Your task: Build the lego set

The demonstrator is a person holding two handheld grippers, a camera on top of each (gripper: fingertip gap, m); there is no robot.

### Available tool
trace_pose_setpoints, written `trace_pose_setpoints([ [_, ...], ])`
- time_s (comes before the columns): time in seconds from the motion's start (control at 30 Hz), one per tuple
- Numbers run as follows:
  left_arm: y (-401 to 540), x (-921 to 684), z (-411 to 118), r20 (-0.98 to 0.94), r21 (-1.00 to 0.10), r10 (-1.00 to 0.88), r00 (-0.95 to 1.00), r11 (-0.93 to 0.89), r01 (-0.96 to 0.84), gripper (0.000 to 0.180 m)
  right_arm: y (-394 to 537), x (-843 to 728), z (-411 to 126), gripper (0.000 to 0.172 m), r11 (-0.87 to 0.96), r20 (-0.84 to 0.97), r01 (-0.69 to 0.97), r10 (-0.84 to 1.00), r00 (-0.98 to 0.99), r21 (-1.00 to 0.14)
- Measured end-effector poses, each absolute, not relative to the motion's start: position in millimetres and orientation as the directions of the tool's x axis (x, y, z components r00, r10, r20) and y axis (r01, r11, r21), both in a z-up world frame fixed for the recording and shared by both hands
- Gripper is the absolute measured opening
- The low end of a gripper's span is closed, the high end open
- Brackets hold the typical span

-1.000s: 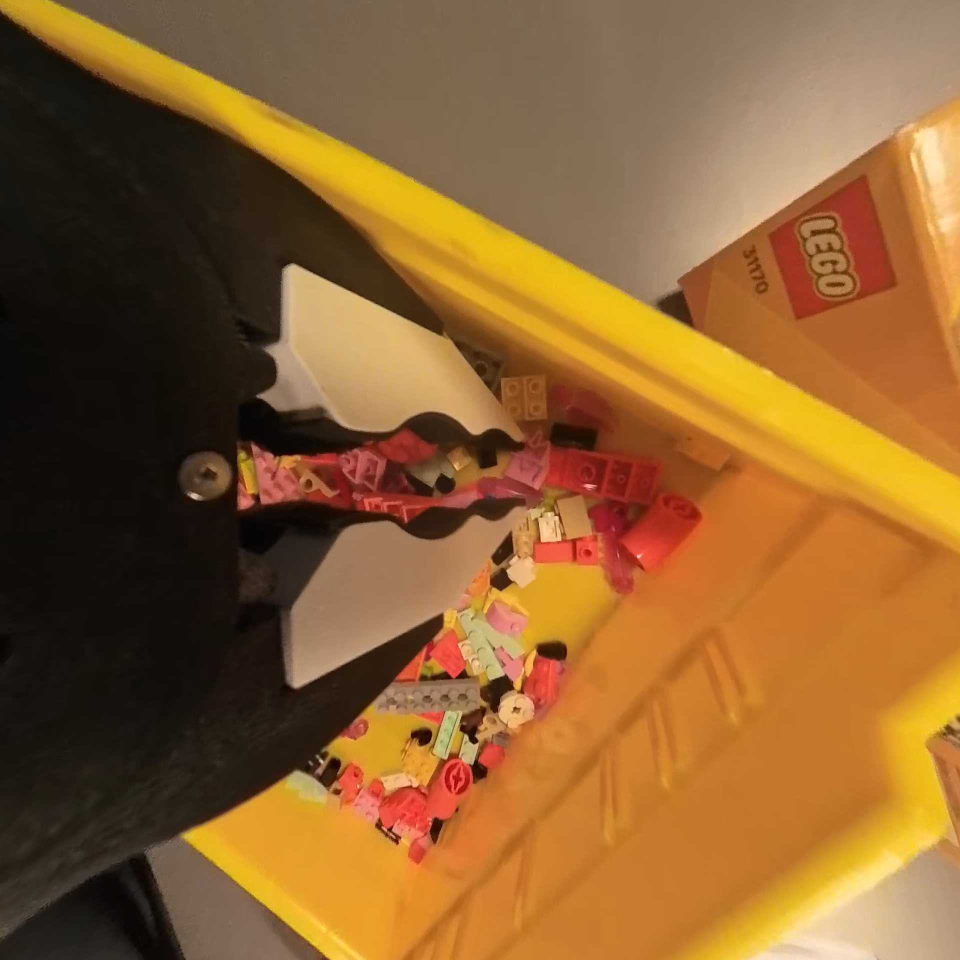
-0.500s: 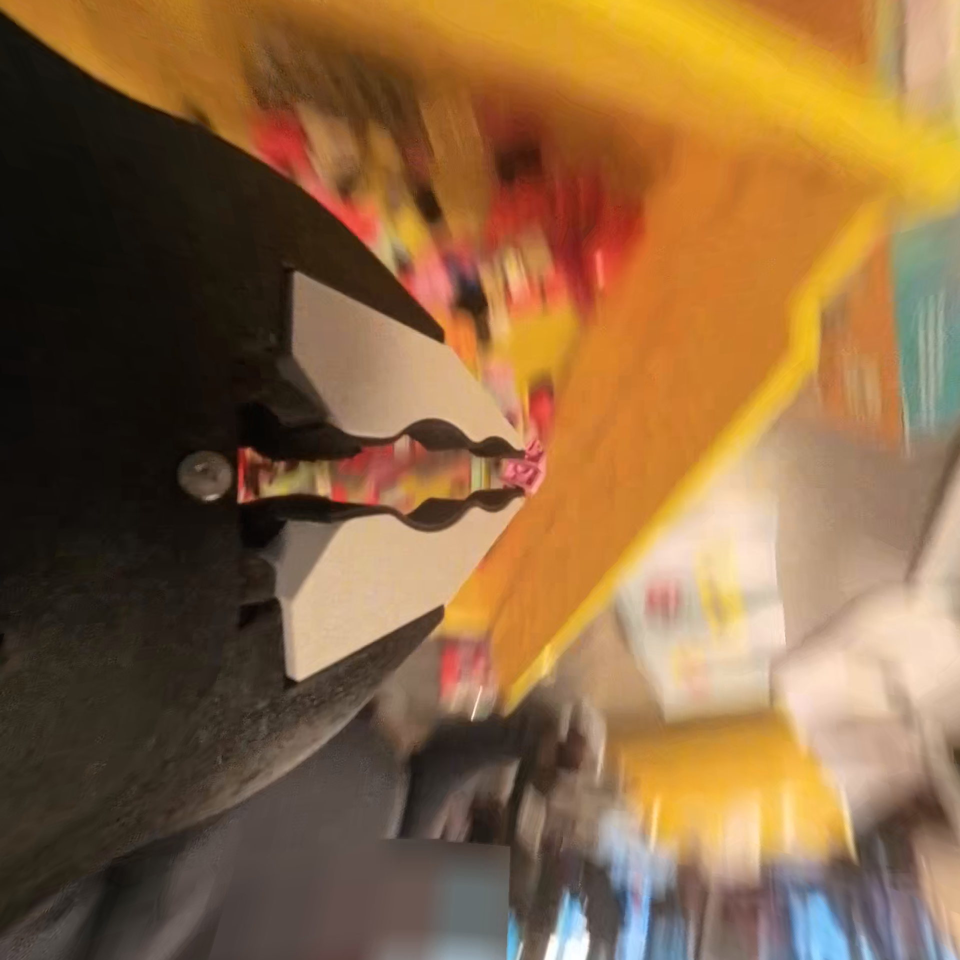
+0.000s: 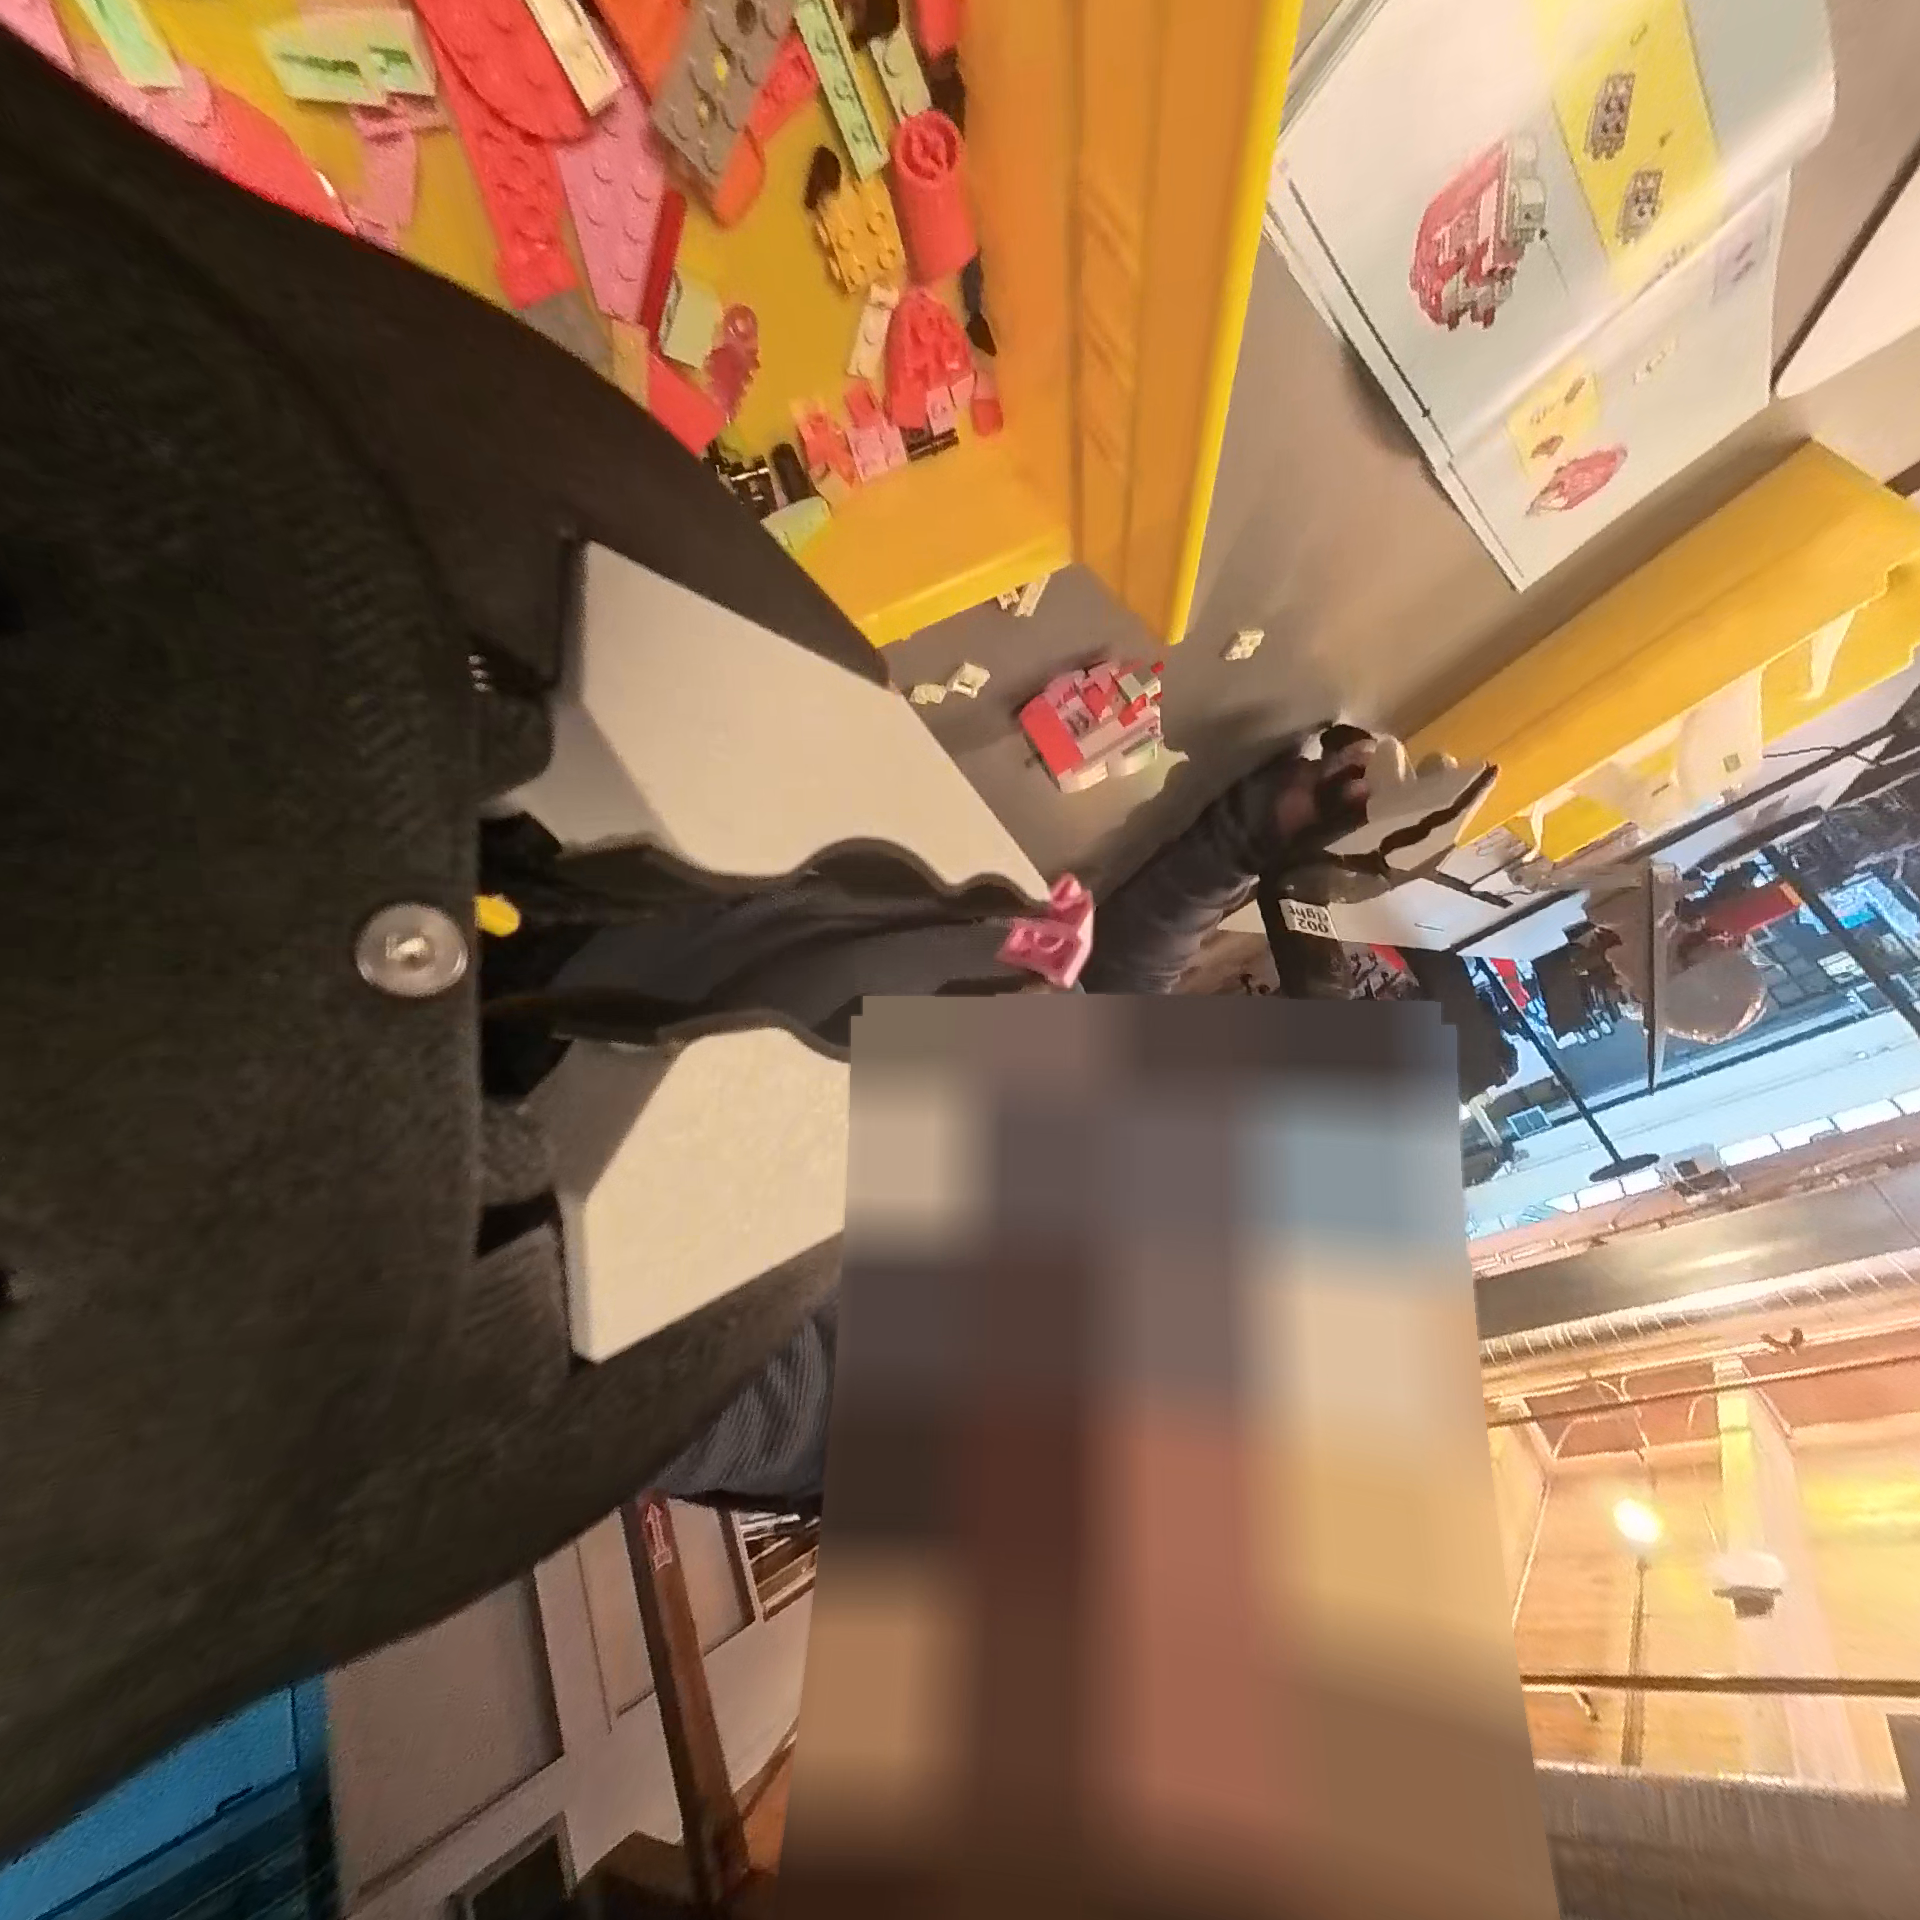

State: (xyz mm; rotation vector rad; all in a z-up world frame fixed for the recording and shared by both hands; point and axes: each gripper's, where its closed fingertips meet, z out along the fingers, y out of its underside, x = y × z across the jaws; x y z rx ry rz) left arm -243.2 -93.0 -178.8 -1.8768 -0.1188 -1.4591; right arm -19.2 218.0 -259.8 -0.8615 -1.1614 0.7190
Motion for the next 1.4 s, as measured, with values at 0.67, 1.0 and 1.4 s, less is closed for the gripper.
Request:
trace_pose_setpoints([
  [0.67, -102, -347, -309, 0.363, -0.402, 0.396, 0.843, -0.75, 0.525, 0.01, 219, -21, -262, 0.002, 0.512, 0.489, -0.024, 0.833, 0.26, -0.859],
  [1.0, -113, -324, -330, 0.333, -0.302, 0.371, 0.867, -0.829, 0.47, 0.01, 220, -20, -262, 0.003, 0.517, 0.495, -0.015, 0.827, 0.266, -0.856],
  [1.4, -97, -306, -346, 0.349, -0.255, 0.343, 0.872, -0.861, 0.44, 0.01, 218, -21, -264, 0.002, 0.526, 0.507, -0.01, 0.823, 0.256, -0.85],
])
